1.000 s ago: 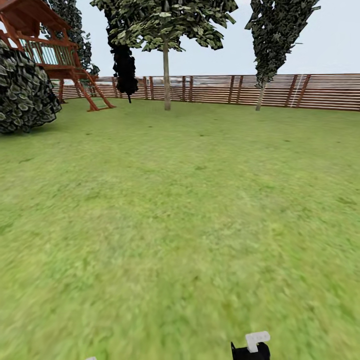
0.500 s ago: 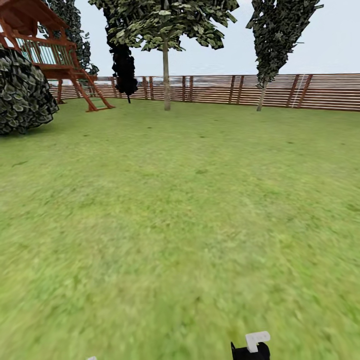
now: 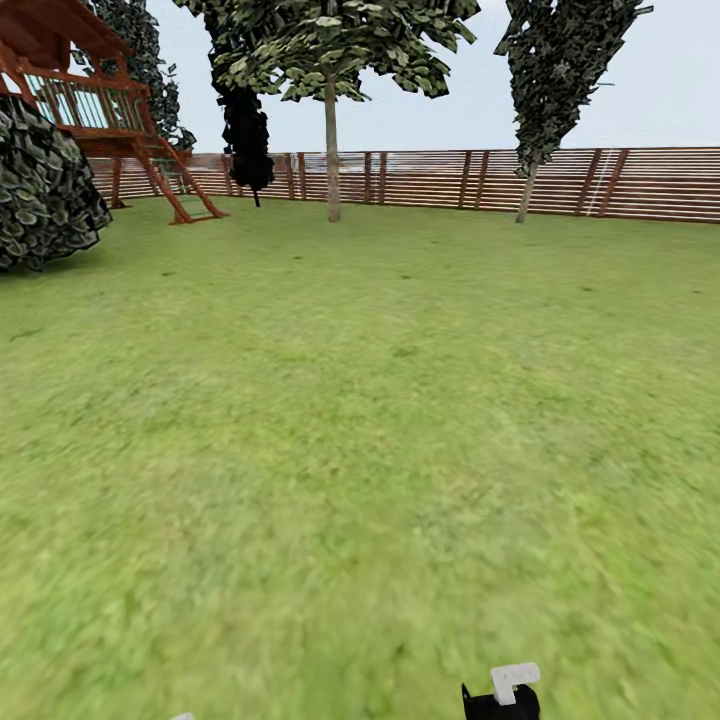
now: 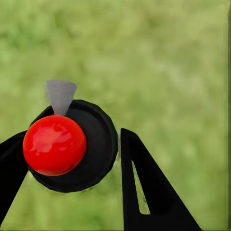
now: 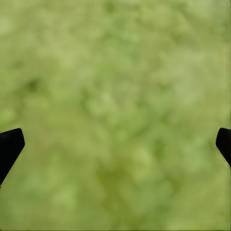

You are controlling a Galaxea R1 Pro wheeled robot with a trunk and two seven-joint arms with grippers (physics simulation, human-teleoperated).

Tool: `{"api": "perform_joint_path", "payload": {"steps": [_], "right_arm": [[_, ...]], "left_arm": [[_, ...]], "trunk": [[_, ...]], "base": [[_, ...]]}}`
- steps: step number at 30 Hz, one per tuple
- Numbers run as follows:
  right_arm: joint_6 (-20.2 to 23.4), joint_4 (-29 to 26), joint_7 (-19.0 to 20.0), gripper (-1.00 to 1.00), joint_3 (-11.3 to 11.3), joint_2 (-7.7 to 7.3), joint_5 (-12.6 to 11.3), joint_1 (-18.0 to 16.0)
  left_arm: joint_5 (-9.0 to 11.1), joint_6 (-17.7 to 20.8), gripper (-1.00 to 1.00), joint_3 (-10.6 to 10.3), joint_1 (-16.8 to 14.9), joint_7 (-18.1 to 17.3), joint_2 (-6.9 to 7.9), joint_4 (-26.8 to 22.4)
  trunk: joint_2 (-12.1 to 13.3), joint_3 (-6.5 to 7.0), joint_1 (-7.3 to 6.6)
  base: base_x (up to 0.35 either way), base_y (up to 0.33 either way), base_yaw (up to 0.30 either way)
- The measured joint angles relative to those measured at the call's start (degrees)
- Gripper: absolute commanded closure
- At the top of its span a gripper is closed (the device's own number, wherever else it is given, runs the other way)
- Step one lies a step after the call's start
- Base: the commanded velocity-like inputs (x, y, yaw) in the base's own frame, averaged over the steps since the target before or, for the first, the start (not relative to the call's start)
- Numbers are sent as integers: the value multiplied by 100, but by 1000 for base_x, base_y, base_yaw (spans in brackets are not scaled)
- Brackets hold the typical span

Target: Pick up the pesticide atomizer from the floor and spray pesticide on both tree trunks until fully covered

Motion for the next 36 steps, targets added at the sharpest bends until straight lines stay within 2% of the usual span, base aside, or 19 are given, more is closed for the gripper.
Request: {"api": "perform_joint_path", "payload": {"steps": [30, 36], "right_arm": [[0, 0, 0, -100, -2, 5, 0, 0], [0, 1, 0, -100, 0, 5, 0, 0]], "left_arm": [[-1, -6, 100, -6, 0, 0, -6, 0], [-1, 0, 100, 0, 1, 0, -8, -1]], "trunk": [[0, 0, 0], [0, -5, 0]], "base": [[340, 0, 0], [340, 0, 112]]}}
